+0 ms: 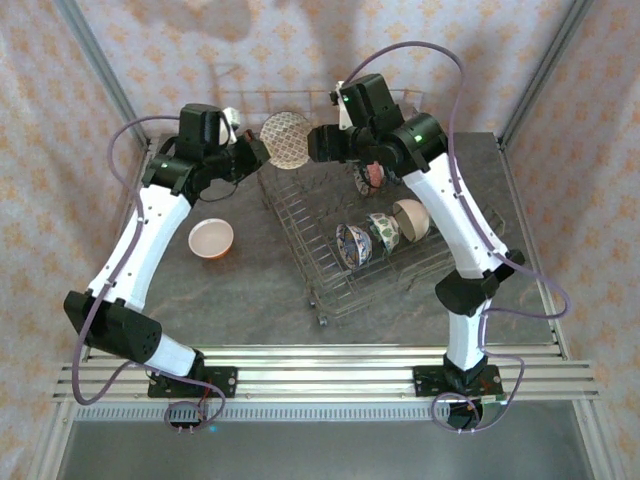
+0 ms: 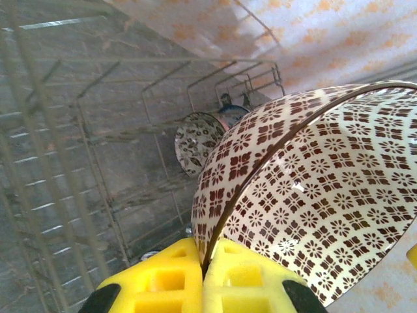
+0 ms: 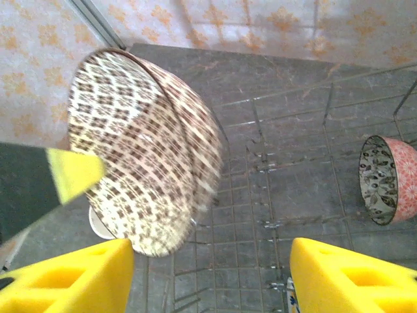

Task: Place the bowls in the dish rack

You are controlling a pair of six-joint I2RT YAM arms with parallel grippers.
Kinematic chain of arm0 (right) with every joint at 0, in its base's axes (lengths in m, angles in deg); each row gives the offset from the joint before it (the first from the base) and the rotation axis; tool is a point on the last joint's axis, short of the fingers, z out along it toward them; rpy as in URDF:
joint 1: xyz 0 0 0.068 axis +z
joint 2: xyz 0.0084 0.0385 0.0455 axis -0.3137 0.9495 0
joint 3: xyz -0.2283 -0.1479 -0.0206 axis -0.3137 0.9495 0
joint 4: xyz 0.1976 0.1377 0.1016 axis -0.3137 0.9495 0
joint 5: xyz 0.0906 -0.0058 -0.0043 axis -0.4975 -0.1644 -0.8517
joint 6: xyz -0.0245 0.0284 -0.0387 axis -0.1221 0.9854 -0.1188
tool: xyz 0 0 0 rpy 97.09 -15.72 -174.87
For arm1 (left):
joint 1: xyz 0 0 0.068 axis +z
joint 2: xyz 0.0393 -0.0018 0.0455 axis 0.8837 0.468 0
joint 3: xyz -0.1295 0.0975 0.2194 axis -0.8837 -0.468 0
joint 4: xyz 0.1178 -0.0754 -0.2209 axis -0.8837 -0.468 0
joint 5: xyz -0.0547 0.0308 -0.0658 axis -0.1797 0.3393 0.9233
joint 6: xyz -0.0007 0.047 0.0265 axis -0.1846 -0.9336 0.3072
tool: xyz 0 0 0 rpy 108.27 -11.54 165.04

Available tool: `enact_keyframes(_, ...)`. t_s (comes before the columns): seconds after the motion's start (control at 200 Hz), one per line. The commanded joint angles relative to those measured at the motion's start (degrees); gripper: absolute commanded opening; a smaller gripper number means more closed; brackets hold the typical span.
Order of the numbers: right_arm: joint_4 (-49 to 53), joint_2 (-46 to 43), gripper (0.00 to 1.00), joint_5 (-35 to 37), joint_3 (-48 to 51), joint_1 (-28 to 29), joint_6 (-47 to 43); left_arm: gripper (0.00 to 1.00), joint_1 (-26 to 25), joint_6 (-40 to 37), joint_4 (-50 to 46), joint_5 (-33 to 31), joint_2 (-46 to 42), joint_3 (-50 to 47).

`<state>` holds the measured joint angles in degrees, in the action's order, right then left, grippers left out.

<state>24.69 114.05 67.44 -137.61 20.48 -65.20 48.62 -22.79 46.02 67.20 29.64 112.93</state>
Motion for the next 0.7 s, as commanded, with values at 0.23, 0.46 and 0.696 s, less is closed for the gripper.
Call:
enact_keyframes(0.23, -3.00, 0.34, 0.52, 7.78, 1.34, 0.01, 2.65, 0.00, -2.91, -1.00, 3.55, -2.38, 0.09, 4.85)
enact_keyframes(0.46, -3.70, 0.73, 0.41, 8.13, 2.58, 0.00, 3.03, 0.00, -4.27, -0.55, 4.02, -1.93, 1.21, 5.23)
enact_keyframes(0.696, -3.78, 0.84, 0.20, 9.61, 3.45, 0.01, 3.10, 0.00, -5.16, -0.29, 4.08, -1.64, 2.67, 6.25)
